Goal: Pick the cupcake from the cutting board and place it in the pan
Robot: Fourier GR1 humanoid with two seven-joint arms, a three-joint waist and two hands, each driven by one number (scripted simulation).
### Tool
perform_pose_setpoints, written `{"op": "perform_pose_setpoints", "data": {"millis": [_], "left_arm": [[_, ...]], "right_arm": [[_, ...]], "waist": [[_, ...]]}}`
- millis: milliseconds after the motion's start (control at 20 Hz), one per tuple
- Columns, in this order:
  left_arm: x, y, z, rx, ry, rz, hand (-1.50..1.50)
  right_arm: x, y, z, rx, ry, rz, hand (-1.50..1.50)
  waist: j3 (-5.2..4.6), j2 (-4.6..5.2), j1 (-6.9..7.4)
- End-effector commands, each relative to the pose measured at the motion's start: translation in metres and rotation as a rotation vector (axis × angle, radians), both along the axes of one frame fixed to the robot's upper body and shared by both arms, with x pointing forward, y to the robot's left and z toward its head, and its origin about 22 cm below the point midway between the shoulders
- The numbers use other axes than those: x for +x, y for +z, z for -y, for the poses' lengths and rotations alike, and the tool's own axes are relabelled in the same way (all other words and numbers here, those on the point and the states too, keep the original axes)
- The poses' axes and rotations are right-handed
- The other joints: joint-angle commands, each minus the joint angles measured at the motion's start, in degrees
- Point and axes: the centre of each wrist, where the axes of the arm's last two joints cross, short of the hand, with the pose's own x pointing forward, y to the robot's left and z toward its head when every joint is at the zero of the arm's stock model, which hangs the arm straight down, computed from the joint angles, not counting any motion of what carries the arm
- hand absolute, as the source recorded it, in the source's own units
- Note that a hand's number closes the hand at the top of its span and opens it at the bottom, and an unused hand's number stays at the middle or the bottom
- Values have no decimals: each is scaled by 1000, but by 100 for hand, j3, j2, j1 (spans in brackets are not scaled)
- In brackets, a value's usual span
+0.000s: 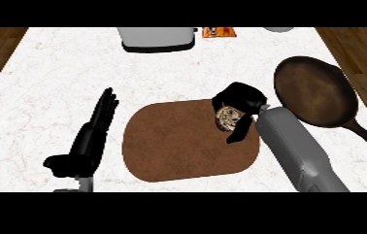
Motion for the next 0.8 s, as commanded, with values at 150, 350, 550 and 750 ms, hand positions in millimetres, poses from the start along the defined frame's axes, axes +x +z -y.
{"op": "perform_pose_setpoints", "data": {"millis": [150,350,550,750], "left_arm": [[-10,-5,-17,8,64,-18,0],[-9,-7,-5,-15,57,-23,0],[-9,3,-19,-3,37,-13,0],[-5,-4,6,-21,17,2,0]], "right_arm": [[-28,-4,46,83,-492,179,150],[-40,31,38,246,-577,358,150],[-79,40,39,366,-696,388,150],[-116,70,50,443,-831,382,150]], "waist": [[21,-77,-374],[23,-49,-358],[30,-15,-244],[32,89,-29]]}}
